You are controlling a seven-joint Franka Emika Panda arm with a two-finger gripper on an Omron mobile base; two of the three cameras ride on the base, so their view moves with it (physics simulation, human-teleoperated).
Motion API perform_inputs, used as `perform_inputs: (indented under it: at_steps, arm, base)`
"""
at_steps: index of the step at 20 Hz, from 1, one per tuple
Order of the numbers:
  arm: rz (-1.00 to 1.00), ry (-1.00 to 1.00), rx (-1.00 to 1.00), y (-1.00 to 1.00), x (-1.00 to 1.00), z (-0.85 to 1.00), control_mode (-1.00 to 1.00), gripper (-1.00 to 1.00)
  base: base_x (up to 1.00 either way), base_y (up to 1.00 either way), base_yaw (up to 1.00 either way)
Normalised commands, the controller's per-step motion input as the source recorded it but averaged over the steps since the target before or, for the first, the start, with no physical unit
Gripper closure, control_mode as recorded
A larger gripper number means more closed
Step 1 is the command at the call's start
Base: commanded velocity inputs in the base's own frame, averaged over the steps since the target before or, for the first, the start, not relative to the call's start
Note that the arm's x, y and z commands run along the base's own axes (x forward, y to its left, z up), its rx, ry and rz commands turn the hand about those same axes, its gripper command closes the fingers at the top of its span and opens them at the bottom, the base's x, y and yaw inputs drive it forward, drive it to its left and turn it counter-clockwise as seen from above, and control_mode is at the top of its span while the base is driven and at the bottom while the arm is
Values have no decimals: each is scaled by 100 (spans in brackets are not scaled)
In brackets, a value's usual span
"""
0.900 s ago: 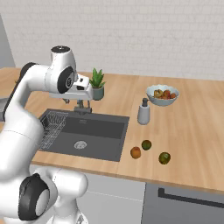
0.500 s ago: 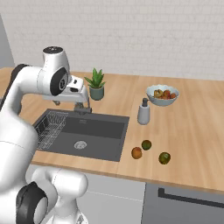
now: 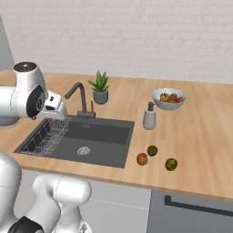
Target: Put the colander in the sink, put the kiwi, mango, peach in the colander, and turn on the sink faucet and pour water over the colander.
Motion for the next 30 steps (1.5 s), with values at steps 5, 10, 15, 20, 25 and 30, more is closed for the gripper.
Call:
perform_inputs:
  at_steps: [5,10,15,20,25,30]
  arm:
    - [0,0,5,99,-7,-18,-100,-100]
    - [-4,3,1,98,13,-6,-100,-100]
    - [-5,13,0,98,44,-4,-100,-100]
    - [0,24,0,87,63,0,-100,-100]
    - [0,15,0,78,74,-6,-100,-100]
    - [-3,10,0,64,71,-29,-100,-100]
  base:
    - [0,0,0]
    - [0,0,0]
    - [0,0,0]
    - [0,0,0]
    - [0,0,0]
    - [0,0,0]
